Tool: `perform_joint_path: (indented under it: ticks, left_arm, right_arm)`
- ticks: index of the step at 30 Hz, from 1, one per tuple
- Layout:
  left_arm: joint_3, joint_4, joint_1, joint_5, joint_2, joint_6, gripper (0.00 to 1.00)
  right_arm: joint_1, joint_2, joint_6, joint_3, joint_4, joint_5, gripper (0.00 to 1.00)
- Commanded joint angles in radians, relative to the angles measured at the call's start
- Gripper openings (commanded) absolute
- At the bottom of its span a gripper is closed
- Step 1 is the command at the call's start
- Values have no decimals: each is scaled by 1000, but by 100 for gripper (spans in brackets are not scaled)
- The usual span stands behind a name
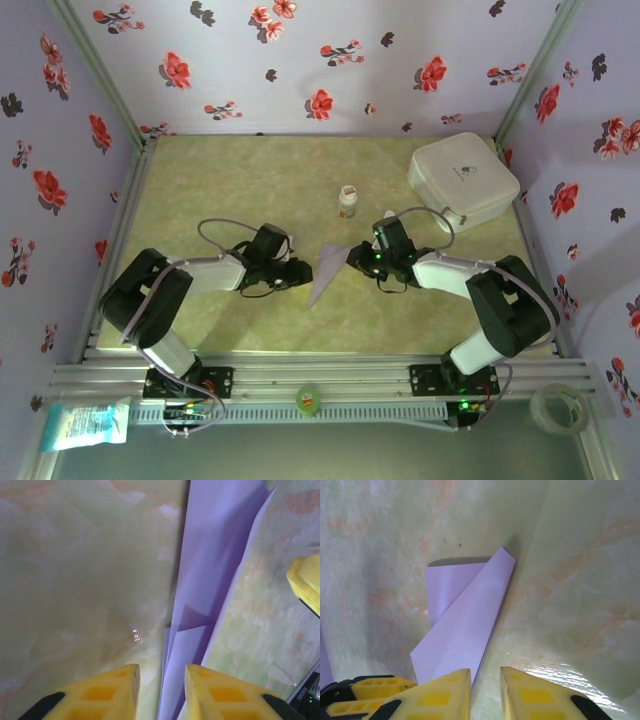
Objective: Fold a paper plane with a square sheet of paper (pick it up from the middle)
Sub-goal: Fold the wing for the fifth time at the center of the table, then move a paper plane to the center of the table.
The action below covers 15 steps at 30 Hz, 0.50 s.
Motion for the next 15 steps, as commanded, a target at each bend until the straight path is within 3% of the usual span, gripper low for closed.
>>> perform_joint_path:
  ticks: [1, 15]
  left_arm:
    - [31, -29, 4, 20, 33, 34, 28]
    - [75, -39, -4, 63, 83, 62, 29]
  right_arm:
    - [10, 8, 11, 9, 28, -13, 22]
    - [13, 49, 20, 8, 53, -27, 22]
